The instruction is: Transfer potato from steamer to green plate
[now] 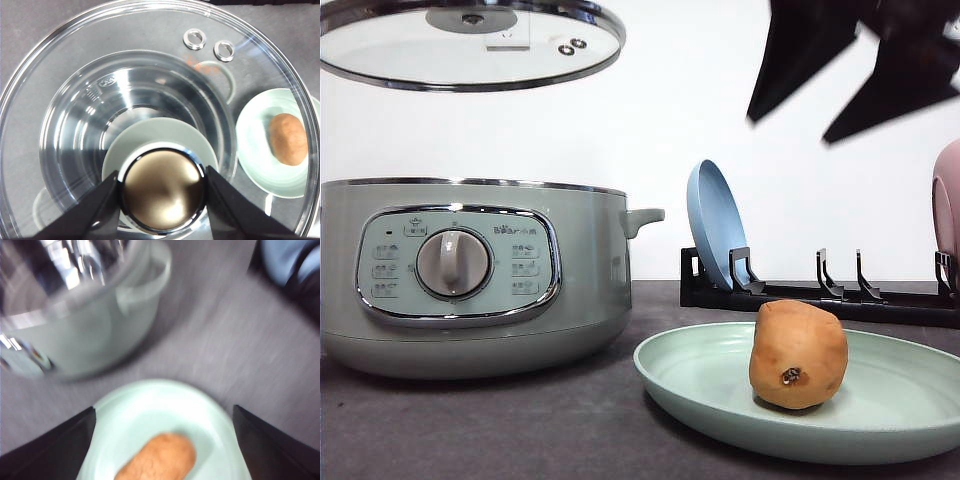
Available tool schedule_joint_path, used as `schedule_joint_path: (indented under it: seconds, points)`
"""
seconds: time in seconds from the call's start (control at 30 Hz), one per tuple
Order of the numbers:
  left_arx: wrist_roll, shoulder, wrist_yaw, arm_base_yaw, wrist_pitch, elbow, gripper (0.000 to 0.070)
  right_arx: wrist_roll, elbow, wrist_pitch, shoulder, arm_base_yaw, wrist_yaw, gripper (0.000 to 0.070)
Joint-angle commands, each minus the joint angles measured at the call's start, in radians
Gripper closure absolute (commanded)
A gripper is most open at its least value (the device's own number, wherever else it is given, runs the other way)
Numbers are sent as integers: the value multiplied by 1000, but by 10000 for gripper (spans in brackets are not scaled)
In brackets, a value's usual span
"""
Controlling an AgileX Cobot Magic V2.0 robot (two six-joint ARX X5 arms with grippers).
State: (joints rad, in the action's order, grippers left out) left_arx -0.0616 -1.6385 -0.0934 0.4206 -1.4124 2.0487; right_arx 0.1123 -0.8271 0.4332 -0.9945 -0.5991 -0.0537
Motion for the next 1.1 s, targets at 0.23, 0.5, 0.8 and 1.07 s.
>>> schedule_joint_path:
  seconds: [0.23,0.5,0.8,1.07]
  points:
    - [-2,-83,1,6,-6,29,700,-3,-60,63,128,-5,56,150]
    - [-2,-130,26,6,-9,29,700,-8,-60,71,183,-5,64,150]
    - [-2,-178,26,6,-10,27,700,-12,-62,77,187,-5,81,150]
    - [-2,-221,26,6,-12,26,700,-20,-62,77,187,-5,81,150]
